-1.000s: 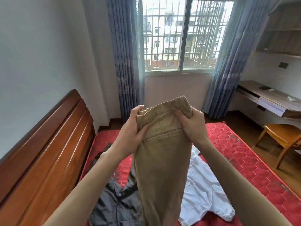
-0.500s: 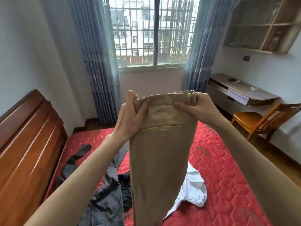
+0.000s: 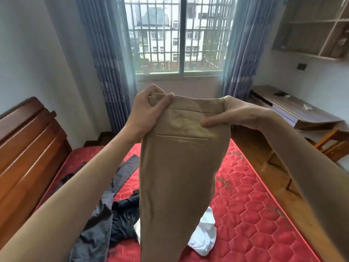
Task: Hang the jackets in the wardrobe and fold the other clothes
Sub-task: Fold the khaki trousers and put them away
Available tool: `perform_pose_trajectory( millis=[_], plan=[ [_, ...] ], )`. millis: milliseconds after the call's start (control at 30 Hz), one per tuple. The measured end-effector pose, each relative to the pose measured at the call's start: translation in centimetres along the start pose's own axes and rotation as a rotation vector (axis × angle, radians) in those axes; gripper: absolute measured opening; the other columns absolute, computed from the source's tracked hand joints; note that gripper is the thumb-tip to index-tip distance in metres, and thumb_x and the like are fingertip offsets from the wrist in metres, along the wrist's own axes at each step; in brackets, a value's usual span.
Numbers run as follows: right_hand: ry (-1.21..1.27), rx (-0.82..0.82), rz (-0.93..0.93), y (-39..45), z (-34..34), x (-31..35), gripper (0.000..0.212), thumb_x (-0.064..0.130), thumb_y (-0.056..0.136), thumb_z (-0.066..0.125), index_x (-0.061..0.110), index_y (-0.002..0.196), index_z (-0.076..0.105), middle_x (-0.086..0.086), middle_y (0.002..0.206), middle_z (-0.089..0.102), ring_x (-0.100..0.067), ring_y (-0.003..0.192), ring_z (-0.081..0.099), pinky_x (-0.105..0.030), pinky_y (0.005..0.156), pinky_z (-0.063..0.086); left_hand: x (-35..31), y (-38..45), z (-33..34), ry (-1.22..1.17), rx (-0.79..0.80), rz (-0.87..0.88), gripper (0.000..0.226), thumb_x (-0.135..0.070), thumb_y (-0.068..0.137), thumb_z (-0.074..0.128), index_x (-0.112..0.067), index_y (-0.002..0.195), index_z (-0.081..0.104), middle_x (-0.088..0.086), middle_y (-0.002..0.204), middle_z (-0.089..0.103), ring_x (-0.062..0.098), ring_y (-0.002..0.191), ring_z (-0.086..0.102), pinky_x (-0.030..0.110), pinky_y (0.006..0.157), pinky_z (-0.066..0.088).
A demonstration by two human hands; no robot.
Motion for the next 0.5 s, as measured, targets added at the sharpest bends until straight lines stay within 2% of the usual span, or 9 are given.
perform_pose_trajectory(
  millis=[100, 233, 333, 400, 500],
  plan=[
    [0.013, -0.006, -0.051, -0.5, -3.0, -0.7, 0.042, 0.035, 0.072, 0.096, 0.019, 0.108, 0.082, -0.006, 0.112, 0.08, -0.021, 0.107, 0.076, -0.021, 0.083, 0.059, -0.9, 0.6, 2.5, 0.019, -0.011, -0.013, 0.032, -0.046, 0.09, 0.078, -0.017, 0.086, 0.067, -0.018, 0.074, 0.066, -0.004, 0.069, 0.06, 0.011, 0.064, 0.048],
    [0.081, 0.017, -0.084, -1.5, -6.4, -1.2, 0.039, 0.024, 0.077, 0.093, 0.013, 0.113, 0.081, -0.011, 0.116, 0.078, -0.023, 0.111, 0.075, -0.025, 0.088, 0.06, -2.7, 2.0, 4.9, 0.05, 0.072, -0.038, 0.042, -0.054, 0.081, 0.084, -0.015, 0.087, 0.068, -0.016, 0.075, 0.068, -0.002, 0.07, 0.063, 0.014, 0.064, 0.05],
    [0.105, -0.019, -0.107, -2.1, -8.9, -0.8, 0.044, 0.02, 0.077, 0.092, 0.006, 0.116, 0.078, -0.015, 0.118, 0.077, -0.026, 0.113, 0.074, -0.032, 0.095, 0.059, -4.0, 3.4, 6.4, 0.056, 0.182, -0.072, 0.046, -0.051, 0.076, 0.089, -0.011, 0.089, 0.071, -0.008, 0.077, 0.072, 0.006, 0.072, 0.068, 0.02, 0.064, 0.056],
    [0.086, -0.047, -0.099, -3.0, -10.4, -0.5, 0.051, 0.025, 0.072, 0.094, 0.003, 0.115, 0.077, -0.015, 0.118, 0.077, -0.027, 0.113, 0.074, -0.033, 0.097, 0.059, -4.6, 4.4, 7.4, 0.039, 0.269, -0.086, 0.042, -0.044, 0.077, 0.091, -0.008, 0.089, 0.073, -0.004, 0.079, 0.074, 0.008, 0.074, 0.07, 0.023, 0.066, 0.059],
    [0.054, -0.084, -0.055, -4.9, -12.1, -0.6, 0.042, 0.026, 0.073, 0.092, 0.008, 0.109, 0.08, -0.011, 0.114, 0.079, -0.022, 0.108, 0.076, -0.024, 0.087, 0.06, -4.9, 5.7, 9.6, 0.097, 0.418, -0.095, 0.042, -0.05, 0.072, 0.092, -0.014, 0.087, 0.077, -0.001, 0.079, 0.074, 0.008, 0.075, 0.069, 0.028, 0.07, 0.06]
  ],
)
Point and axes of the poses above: each hand's wrist, its own y-axis towards the middle knuckle, its own z-axis out of the palm, x = y × z, the point moved 4 cm from there along y, towards the middle knuckle
